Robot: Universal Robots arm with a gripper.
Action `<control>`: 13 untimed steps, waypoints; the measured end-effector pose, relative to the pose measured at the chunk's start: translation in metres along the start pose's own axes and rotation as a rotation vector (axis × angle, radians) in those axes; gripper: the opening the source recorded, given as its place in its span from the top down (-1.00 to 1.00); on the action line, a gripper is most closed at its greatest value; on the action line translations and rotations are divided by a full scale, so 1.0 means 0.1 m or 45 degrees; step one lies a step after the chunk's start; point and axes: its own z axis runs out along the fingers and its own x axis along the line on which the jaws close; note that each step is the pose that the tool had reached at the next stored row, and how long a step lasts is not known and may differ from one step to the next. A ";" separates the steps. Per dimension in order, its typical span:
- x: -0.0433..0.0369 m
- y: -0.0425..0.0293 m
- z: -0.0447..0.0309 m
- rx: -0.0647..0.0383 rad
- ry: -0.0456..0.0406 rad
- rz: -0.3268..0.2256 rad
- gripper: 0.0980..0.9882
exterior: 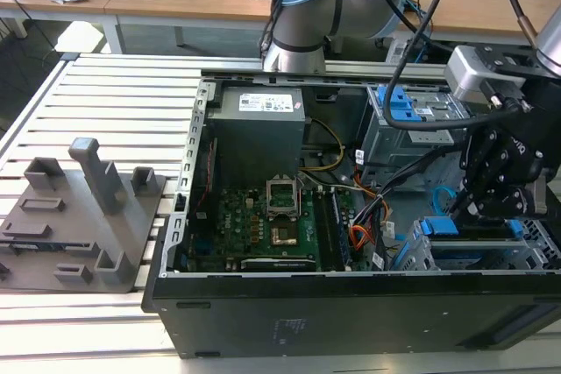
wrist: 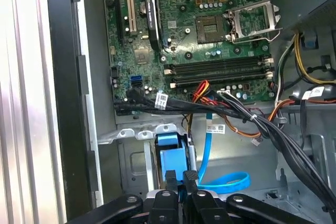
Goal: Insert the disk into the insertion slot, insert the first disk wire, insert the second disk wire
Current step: 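Insert the second disk wire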
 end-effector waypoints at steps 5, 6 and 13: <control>-0.086 -0.111 0.017 -0.001 0.000 0.000 0.85; -0.088 -0.118 0.019 -0.001 0.000 0.000 0.85; -0.088 -0.156 0.033 -0.001 0.000 0.000 0.85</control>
